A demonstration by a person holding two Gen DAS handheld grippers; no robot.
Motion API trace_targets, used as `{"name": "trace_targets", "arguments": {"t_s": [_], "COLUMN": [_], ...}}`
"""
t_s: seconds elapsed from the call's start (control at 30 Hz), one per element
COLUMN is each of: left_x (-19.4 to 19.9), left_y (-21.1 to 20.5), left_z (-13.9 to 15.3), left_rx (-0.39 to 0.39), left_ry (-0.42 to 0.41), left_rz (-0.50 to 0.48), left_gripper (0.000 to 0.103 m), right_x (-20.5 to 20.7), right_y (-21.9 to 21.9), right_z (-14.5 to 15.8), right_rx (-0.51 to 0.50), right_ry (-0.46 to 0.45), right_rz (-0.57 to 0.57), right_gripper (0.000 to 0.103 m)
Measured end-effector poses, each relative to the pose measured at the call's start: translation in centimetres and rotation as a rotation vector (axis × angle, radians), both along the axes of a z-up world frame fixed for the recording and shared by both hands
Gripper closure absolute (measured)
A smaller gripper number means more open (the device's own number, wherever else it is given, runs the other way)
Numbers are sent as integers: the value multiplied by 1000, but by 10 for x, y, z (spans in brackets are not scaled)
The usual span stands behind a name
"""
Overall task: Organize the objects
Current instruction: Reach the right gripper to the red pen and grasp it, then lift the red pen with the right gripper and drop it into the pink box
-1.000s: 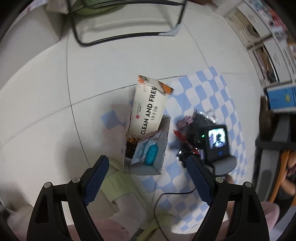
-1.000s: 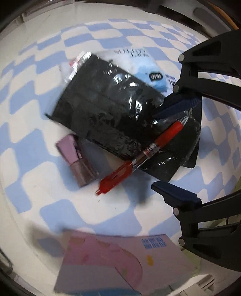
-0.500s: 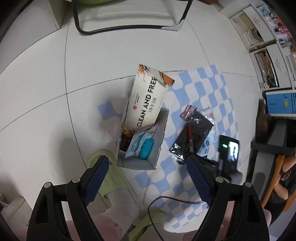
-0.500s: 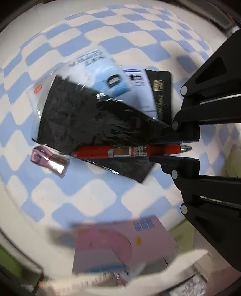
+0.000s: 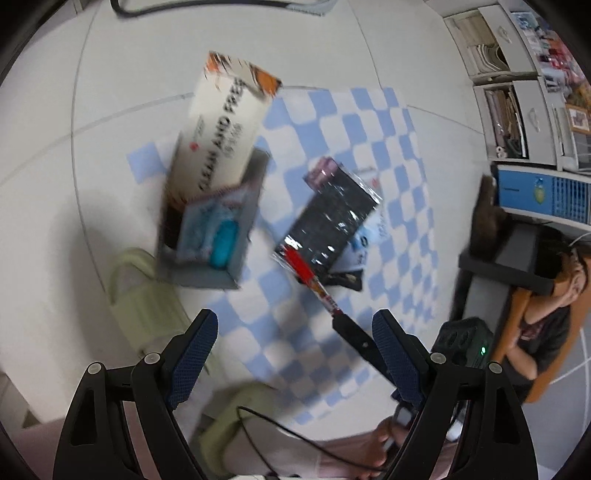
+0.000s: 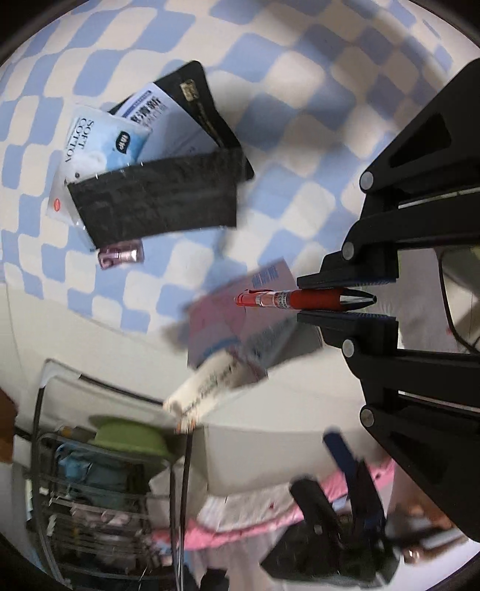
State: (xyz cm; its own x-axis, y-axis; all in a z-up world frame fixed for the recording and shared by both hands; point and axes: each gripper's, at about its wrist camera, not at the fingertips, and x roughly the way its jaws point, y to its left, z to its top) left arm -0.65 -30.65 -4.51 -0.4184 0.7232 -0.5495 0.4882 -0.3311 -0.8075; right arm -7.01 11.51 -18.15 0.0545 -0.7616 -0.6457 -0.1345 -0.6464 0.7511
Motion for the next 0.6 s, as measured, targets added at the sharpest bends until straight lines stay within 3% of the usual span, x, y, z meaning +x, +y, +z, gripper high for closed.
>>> {"name": "trace_targets", "arguments": {"t_s": [0.13, 0.3, 0.33, 0.37, 0.43, 0.6], "left_x": [-3, 8, 10, 12, 13, 23], "left_y": [-3, -8, -9, -9, -6, -13], "left_z": [-4, -12, -13, -10, -5, 5], "left_rx": [18, 89, 66, 17, -73, -147], "left_ry": [21, 50, 52, 61, 62, 97], "left_rz": [1, 49, 43, 22, -18, 10], "left_gripper": [18, 18, 31, 63, 90, 103], "right_x": [10, 28, 31, 34, 40, 51], "right_y": [-26, -46, -50, -54, -64, -89], "right_z": [38, 78, 82, 86, 93, 100], "right_rx": [-105, -110, -122, -141, -156, -119], "right_ry": [50, 171, 182, 190, 202, 244], "right_rz": [-11, 63, 67, 73, 90, 182], "right_gripper": [91, 91, 91, 91, 88, 88]}}
